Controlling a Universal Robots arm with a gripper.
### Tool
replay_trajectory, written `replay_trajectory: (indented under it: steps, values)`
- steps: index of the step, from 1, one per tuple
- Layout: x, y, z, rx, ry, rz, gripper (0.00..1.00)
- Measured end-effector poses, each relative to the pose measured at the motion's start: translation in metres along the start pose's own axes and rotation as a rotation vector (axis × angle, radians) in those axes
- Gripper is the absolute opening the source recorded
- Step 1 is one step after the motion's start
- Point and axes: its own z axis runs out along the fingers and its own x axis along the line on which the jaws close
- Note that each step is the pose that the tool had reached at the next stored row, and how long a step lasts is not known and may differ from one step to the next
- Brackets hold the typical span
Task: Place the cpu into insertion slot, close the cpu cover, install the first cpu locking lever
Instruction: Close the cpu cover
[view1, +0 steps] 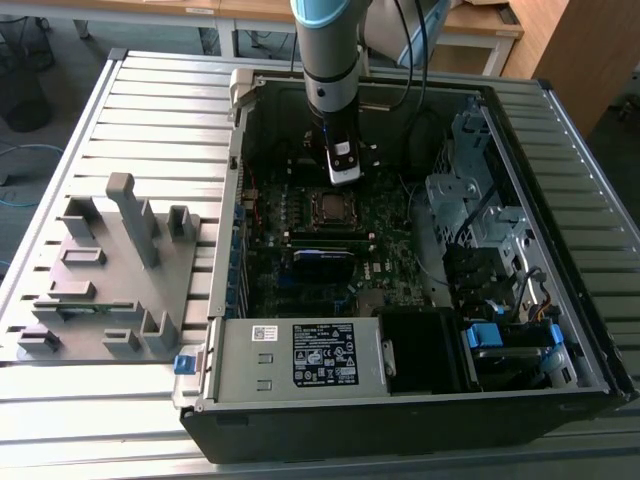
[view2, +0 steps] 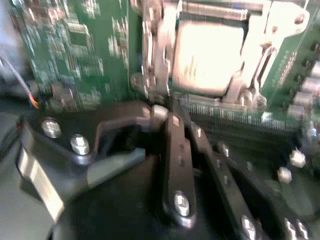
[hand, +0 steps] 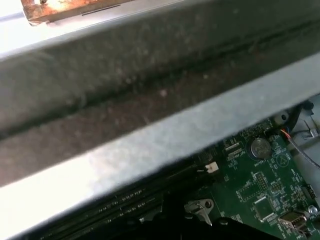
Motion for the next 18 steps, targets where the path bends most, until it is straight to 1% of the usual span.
replay_trajectory:
  steps: [1,2,3,4,5,7,9,11,15,16,18]
  values:
    - [0.0000,-0.0001,-0.0001,0.0002,0.0002,0.000,0.10]
    - [-0.0001,-0.0002,-0.0003,-0.0020,0.0015,0.001,0.10]
    - [-0.0001,-0.0002,-0.0004,-0.0099,0.0049,0.002,0.10]
    - [-0.0001,-0.0001,-0.0002,-0.0228,0.0104,0.005,0.10]
    - [0.0000,-0.0001,-0.0001,-0.0310,0.0139,0.007,0.10]
    - [-0.0001,0.0000,-0.0006,-0.0321,0.0145,0.008,0.10]
    - [-0.0004,0.0006,-0.0033,-0.0320,0.0145,0.008,0.10]
    - [-0.0010,0.0015,-0.0074,-0.0322,0.0145,0.008,0.10]
    - [-0.0023,0.0038,-0.0175,-0.0320,0.0146,0.008,0.10]
    - [-0.0025,0.0040,-0.0187,-0.0318,0.0146,0.007,0.10]
    - [-0.0027,0.0038,-0.0190,-0.0323,0.0146,0.007,0.10]
